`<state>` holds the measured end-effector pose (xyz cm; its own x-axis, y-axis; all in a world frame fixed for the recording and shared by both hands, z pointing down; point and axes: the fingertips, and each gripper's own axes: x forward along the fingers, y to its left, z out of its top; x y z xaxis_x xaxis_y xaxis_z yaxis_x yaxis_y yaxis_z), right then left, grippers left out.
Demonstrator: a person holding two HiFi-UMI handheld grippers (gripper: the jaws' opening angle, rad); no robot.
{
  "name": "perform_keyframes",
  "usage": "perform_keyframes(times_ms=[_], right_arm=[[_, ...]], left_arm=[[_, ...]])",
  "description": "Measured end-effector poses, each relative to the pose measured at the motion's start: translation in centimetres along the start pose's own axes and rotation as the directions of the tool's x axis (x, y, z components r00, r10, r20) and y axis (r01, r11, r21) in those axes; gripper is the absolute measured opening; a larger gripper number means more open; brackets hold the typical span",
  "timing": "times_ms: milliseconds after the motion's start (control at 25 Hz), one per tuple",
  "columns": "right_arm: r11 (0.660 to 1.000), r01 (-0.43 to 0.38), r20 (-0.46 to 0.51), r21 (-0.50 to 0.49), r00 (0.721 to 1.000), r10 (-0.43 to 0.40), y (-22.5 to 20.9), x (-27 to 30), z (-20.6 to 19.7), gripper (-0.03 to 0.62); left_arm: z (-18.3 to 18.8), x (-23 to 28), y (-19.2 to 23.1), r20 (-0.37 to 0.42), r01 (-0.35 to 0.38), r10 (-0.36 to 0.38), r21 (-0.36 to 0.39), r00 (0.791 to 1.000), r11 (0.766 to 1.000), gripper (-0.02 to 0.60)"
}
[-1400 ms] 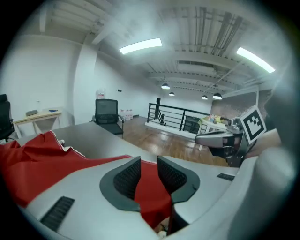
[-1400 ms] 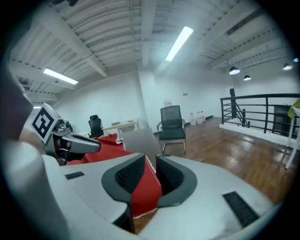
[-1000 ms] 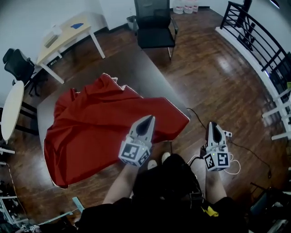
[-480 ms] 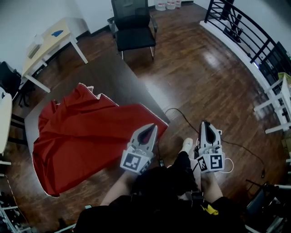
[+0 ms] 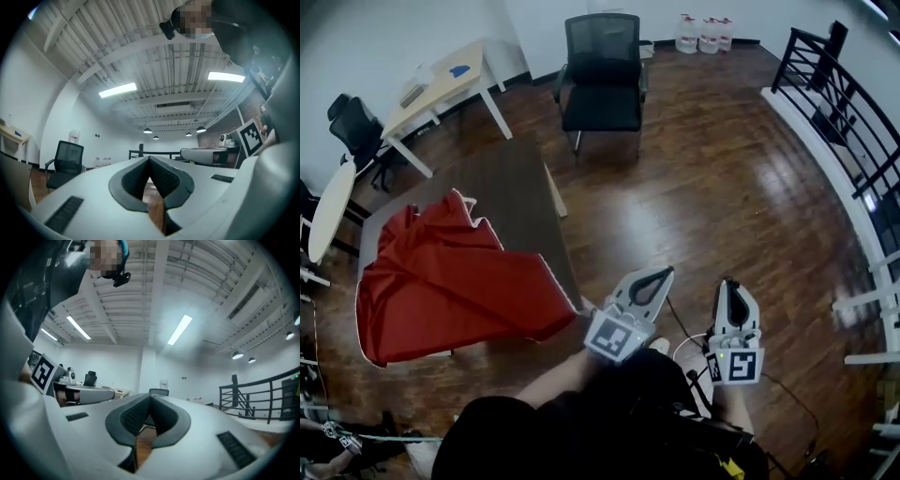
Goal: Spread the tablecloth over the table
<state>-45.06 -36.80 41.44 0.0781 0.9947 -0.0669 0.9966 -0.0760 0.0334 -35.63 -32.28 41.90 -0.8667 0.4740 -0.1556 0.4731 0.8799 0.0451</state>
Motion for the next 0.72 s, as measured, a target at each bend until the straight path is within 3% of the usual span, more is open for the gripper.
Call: perform_keyframes(times_ms=[160,320,480,600,720], right_arm=[[0.999,-0.003,0.041,-0.038,0.999,0.004,-3.1,1.9,0.4,0.006],[0.997,0.040,0.030,-0.069,0.999,-0.038,-8.7,1.3,-0.4,0.006],[0.994,0.077,0.011,-0.074,0.997,-0.076,-14.4,2.8,-1.7,0.006],[0.997,0.022,0.017,-0.073,1.000,-0.020,-15.4,7.8,-1.9,0.006],[0.990,-0.113,-0.007,-0.087,0.994,0.113,-13.8,15.8,-1.8,0.006]], left_arm=[[0.3,5.2,-0.9,0.016,0.021,-0.022,0.087,1.000,0.996,0.000],[-1.3,9.8,-0.1,-0.012,-0.011,0.012,0.050,1.000,0.999,0.000],[-2.5,15.3,0.9,-0.015,0.000,0.001,0.064,1.000,0.998,0.000],[-2.1,18.5,3.6,0.020,-0.017,0.016,0.068,1.000,0.998,0.000],[-1.5,20.6,9.6,0.068,-0.100,0.095,0.086,0.993,0.991,0.000]])
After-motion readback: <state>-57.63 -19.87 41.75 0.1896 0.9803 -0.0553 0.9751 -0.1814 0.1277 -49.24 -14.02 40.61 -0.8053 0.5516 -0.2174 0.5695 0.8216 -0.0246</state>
